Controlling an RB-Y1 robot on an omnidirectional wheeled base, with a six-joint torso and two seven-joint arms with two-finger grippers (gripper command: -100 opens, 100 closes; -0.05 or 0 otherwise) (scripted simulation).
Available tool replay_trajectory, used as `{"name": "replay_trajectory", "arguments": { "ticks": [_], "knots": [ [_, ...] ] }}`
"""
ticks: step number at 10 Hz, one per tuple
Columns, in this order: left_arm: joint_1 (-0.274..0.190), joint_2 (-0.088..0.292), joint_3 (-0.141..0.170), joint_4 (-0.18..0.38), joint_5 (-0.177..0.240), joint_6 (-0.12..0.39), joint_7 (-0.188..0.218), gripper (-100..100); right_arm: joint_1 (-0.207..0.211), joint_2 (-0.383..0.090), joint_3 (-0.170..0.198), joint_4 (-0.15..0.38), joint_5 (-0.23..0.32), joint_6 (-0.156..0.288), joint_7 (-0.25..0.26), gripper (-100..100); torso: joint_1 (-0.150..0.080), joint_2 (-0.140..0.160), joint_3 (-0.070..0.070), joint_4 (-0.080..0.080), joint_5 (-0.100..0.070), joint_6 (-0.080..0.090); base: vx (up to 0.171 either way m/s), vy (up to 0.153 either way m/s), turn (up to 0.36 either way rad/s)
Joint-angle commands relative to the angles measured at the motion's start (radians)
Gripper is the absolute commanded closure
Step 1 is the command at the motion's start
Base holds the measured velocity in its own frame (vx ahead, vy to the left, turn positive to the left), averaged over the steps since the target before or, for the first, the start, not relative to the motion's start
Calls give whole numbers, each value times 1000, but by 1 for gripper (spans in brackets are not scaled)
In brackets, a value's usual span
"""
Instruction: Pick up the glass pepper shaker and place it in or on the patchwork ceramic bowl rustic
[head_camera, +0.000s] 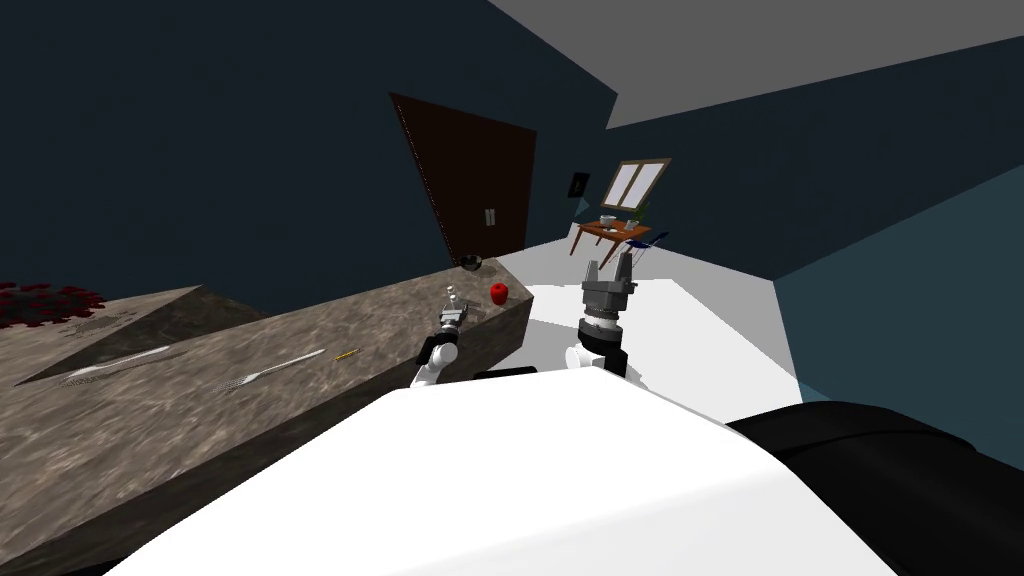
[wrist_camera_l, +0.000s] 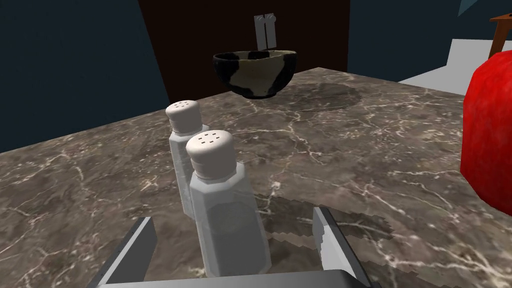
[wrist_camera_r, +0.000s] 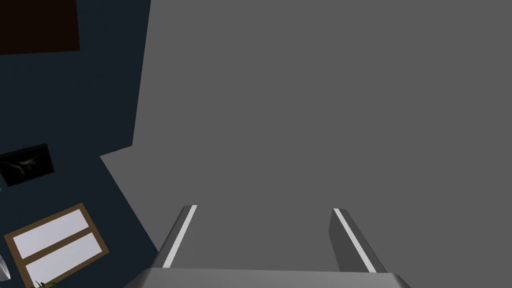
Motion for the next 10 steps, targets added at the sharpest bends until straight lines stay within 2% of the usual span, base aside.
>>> {"name": "replay_trajectory", "arguments": {
  "ticks": [1,5,6,8,9,10],
  "knots": [
    [-27,15,35,30,11,2,13,-100,0,0,0,0,0,0,0,0,0,0,0,0,0,0,-62,-44,-262],
    [-87,62,95,107,34,-7,48,-100,0,0,0,0,0,0,0,0,0,2,1,1,0,0,-50,-35,-150],
    [-117,86,125,145,46,-11,65,-100,0,0,0,0,0,0,0,0,0,2,1,0,0,0,-71,-41,-254],
    [-118,84,114,150,44,-21,68,-100,0,0,0,0,0,0,0,0,0,3,2,1,0,-1,-40,-20,-62],
    [-118,84,116,150,45,-19,67,100,0,0,0,0,0,0,0,0,1,1,1,0,0,-1,0,0,0],
    [-118,84,116,150,45,-19,68,100,0,0,0,0,0,0,0,0,1,0,0,0,0,-1,0,0,0]
  ]
}}
